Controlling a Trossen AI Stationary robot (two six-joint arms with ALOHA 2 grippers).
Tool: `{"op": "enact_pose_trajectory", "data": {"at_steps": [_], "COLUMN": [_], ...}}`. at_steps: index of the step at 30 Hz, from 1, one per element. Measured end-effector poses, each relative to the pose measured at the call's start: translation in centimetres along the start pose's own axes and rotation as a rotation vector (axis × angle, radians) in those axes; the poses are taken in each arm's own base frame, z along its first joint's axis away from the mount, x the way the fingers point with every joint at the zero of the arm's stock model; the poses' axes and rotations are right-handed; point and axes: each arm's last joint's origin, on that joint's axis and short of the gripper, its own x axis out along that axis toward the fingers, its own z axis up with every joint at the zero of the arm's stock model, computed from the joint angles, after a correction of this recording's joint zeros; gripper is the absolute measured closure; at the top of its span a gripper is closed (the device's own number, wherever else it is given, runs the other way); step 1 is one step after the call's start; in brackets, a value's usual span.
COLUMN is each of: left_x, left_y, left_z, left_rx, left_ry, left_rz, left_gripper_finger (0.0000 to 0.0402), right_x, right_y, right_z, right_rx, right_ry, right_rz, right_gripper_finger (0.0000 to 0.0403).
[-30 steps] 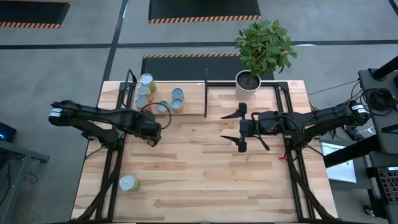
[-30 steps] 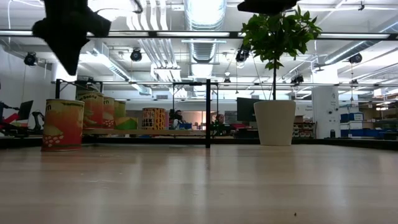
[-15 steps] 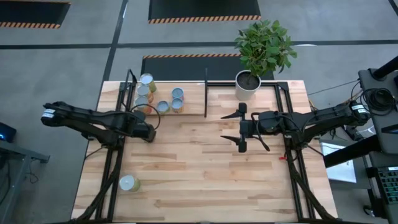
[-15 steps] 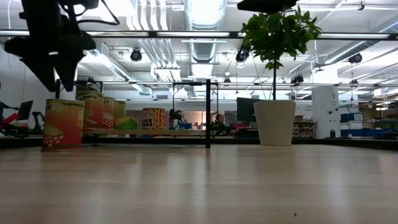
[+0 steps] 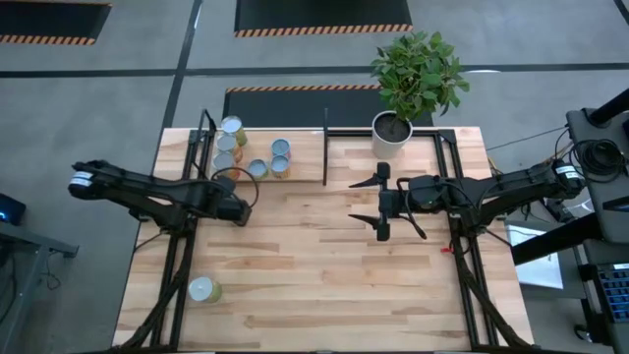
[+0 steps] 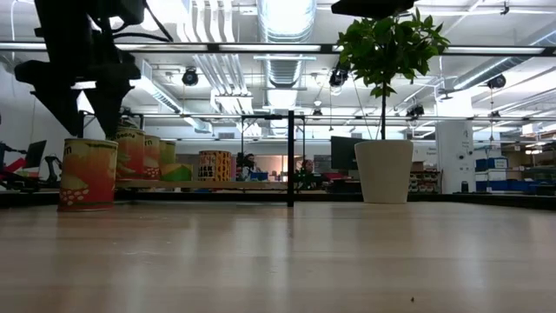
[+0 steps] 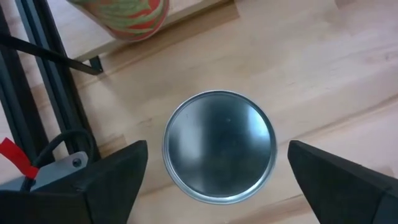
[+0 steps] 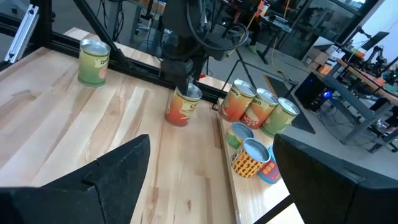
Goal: Pick and place cans onto a shelf
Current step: Put the orange corn can on the shelf
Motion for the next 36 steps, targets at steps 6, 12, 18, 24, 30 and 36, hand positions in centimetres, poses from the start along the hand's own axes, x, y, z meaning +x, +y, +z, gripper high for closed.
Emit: {"op": "enact_pose_trajectory", "data": {"at_steps": [6, 12, 18, 24, 30, 36], "left_x": [0.5, 0.9, 1.5, 2.7, 2.7, 2.5], "left_y": [-0.4, -0.8, -0.4, -0.6, -0.8, -0.9], "left_z": [-0.1, -0.1, -0.4, -0.9, -0.9, -0.7], "left_rx": [0.012, 0.021, 0.012, -0.005, -0.006, -0.012], "left_ry": [0.004, -0.005, -0.002, -0.012, -0.014, -0.016], "left_rz": [0.032, 0.057, 0.068, 0.03, 0.023, 0.015], "left_gripper_finger": [0.0031, 0.0031, 0.0031, 0.0038, 0.007, 0.0101], "right_x": [0.0, 0.0, 0.0, 0.0, 0.0, 0.0], "right_y": [0.0, 0.0, 0.0, 0.0, 0.0, 0.0], "right_z": [0.0, 0.0, 0.0, -0.1, 0.0, -0.1], "right_rx": [0.003, 0.003, 0.003, 0.002, 0.002, 0.002], "right_ry": [0.001, 0.003, 0.003, 0.005, 0.005, 0.006], "right_rz": [0.0, 0.001, 0.001, 0.002, 0.002, 0.002], "right_gripper_finger": [0.0076, 0.0076, 0.0076, 0.0076, 0.0076, 0.0076]}}
